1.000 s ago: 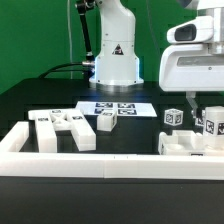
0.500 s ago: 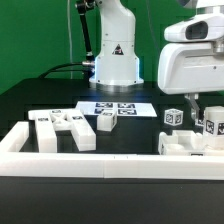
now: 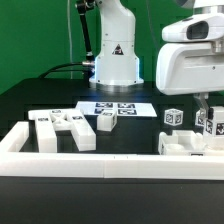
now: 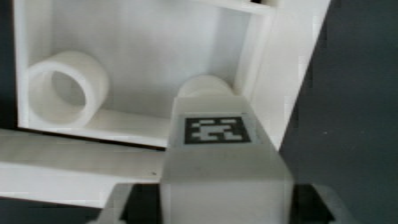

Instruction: Assemble chair

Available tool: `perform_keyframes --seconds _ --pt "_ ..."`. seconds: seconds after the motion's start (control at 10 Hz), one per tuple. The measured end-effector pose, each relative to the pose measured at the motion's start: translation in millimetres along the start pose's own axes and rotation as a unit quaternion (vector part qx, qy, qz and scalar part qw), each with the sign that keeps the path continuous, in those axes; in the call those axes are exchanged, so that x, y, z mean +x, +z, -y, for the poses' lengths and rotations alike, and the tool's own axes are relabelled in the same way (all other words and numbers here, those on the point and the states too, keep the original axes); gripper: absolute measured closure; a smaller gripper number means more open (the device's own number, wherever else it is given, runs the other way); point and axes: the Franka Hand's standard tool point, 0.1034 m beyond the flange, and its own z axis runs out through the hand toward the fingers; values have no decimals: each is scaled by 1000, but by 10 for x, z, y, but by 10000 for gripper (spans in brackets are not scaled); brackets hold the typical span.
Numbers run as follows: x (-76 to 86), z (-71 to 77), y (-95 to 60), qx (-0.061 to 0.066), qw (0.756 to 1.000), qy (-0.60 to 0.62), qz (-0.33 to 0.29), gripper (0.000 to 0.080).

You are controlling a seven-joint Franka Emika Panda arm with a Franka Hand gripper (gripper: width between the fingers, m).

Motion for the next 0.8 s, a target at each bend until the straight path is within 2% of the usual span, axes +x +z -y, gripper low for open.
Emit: perform_keyframes --seconds 0.2,0.5,0.8 --pt "0 1 0 1 1000 17 0 511" --pt "1 -9 6 0 987 162 -4 511" --pt "-7 -20 9 1 948 319 -7 509"
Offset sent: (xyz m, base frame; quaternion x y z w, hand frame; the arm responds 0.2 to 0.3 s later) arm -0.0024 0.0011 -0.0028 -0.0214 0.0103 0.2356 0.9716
